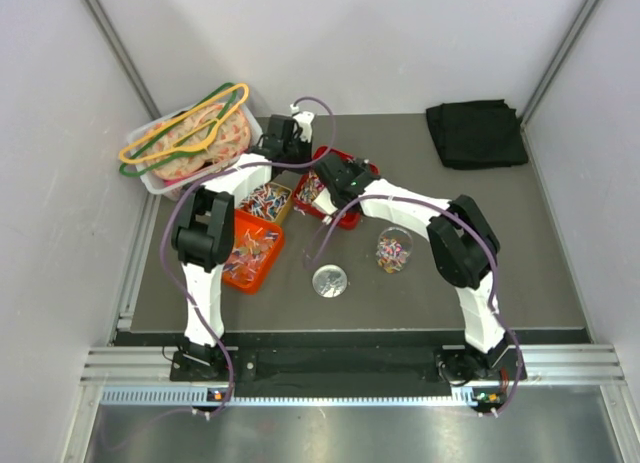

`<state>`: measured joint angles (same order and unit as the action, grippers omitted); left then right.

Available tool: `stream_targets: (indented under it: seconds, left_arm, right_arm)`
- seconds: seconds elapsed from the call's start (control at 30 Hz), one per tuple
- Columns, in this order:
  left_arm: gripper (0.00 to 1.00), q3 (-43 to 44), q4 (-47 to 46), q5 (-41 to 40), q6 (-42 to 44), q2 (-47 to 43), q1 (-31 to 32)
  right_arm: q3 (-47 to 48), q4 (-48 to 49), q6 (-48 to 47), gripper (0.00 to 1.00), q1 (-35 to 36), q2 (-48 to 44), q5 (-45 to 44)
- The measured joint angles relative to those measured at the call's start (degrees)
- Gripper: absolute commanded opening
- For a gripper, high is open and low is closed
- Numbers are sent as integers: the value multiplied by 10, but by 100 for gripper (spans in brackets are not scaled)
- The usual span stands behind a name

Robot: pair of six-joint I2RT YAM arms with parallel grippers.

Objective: Pack the candies
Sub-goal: Scoop the fake candies from the storage box.

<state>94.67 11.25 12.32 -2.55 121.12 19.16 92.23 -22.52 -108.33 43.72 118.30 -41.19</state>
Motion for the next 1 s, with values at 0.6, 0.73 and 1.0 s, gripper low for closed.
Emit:
stream_targets:
  seconds: [0.6,0.73,1.0]
  left_arm:
    - [0,0,30,-32,8,13,5]
    - [0,0,31,-33,8,13,5]
    - [0,0,32,-32,13,13,6]
  right_arm:
    - [58,-97,182,0,9,43,66]
    - [58,-99,188,0,9,43,71]
    - [19,-67,132,0,5,16,105]
